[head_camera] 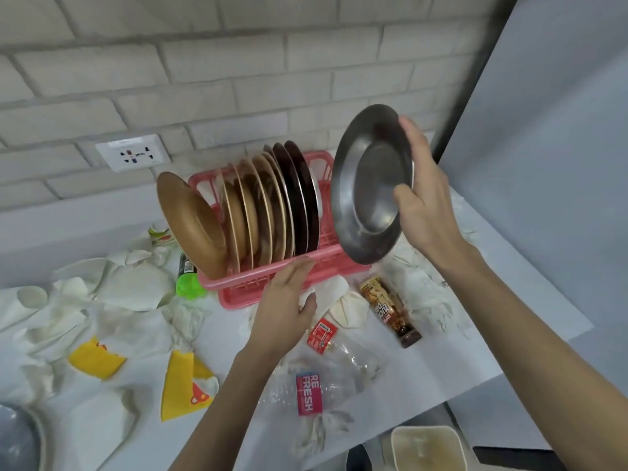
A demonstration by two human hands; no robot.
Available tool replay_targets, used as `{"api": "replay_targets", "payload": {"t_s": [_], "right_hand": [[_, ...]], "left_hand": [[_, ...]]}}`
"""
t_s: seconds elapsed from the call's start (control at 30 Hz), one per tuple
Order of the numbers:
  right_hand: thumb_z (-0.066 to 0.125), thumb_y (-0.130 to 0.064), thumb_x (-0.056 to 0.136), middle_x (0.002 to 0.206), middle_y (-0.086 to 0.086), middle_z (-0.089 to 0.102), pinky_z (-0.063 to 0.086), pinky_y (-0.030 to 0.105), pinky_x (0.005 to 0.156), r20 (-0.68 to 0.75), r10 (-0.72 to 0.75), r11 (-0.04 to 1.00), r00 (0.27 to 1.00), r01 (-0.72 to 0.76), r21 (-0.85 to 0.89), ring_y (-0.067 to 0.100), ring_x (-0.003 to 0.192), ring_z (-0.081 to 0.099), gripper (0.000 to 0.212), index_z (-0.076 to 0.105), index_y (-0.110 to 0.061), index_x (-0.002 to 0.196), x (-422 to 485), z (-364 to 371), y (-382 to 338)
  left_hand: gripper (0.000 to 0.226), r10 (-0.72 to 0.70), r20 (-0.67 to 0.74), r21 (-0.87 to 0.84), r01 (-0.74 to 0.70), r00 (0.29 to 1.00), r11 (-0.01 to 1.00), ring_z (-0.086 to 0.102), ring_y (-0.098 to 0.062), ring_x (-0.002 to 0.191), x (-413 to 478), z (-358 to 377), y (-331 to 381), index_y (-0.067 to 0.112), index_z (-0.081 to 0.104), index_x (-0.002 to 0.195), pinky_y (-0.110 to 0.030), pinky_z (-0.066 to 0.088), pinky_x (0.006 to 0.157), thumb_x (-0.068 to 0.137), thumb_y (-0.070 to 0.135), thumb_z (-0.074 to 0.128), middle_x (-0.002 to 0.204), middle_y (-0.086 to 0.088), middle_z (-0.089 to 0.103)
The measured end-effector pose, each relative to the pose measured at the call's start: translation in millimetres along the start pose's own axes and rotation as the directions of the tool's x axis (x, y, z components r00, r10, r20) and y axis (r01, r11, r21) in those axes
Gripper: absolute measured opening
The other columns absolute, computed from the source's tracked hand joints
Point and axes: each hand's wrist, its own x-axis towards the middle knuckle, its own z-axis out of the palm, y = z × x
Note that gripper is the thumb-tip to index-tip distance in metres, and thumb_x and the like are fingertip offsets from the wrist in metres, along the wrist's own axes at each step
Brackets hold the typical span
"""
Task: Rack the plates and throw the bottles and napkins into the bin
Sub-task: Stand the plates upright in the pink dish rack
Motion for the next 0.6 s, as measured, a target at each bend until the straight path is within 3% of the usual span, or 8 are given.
{"api": "replay_targets", "payload": {"t_s": [0.17,0.33,0.5,0.57,0.6], "right_hand": [[0.038,0.007,0.074,0.159,-0.002,0.028,0.017,0.014,0.116,0.073,-0.012,1.000,0.997,0.010,0.026,0.005,0.145,0.025,0.086,0.023,-0.019,0.154,24,14,22],[0.039,0.007,0.077,0.158,0.003,0.030,0.017,0.003,0.108,0.142,-0.041,0.998,0.989,0.033,0.062,0.004,0.142,0.028,0.083,0.022,-0.018,0.155,49,28,40],[0.040,0.009,0.079,0.155,0.012,0.033,0.019,0.002,0.107,0.186,-0.093,0.994,0.978,0.079,0.078,0.017,0.141,0.033,0.080,0.022,-0.012,0.154,70,41,58],[0.041,0.008,0.081,0.153,0.014,0.035,0.034,0.012,0.107,0.205,-0.100,0.994,0.974,0.088,0.066,0.024,0.132,0.044,0.079,0.022,-0.013,0.155,75,48,64],[0.042,0.006,0.082,0.151,0.014,0.036,0.044,0.026,0.103,0.211,-0.106,0.994,0.972,0.098,0.046,0.029,0.123,0.051,0.079,0.021,-0.015,0.155,76,52,67]], "left_hand": [[0.060,-0.012,-0.006,0.080,0.012,1.000,0.997,0.039,-0.014,0.138,9,17,4,0.019,0.045,0.146,-0.040,0.033,0.116,0.090,0.012,0.064,0.151,0.005,0.043],[0.063,-0.026,-0.070,0.137,0.036,0.997,0.990,0.039,-0.016,0.137,13,32,7,0.017,0.051,0.143,-0.046,0.036,0.114,0.084,0.009,0.071,0.147,0.001,0.047],[0.063,-0.075,-0.122,0.130,0.090,0.990,0.987,0.040,-0.013,0.135,15,40,8,0.016,0.053,0.141,-0.049,0.037,0.112,0.082,0.008,0.072,0.147,0.003,0.048],[0.061,-0.095,-0.134,0.122,0.112,0.986,0.986,0.041,-0.013,0.135,17,42,8,0.016,0.054,0.140,-0.049,0.037,0.112,0.082,0.009,0.073,0.147,0.005,0.048],[0.060,-0.105,-0.139,0.115,0.122,0.985,0.986,0.042,-0.013,0.135,17,44,9,0.017,0.055,0.139,-0.049,0.037,0.111,0.083,0.008,0.073,0.147,0.006,0.047]]}}
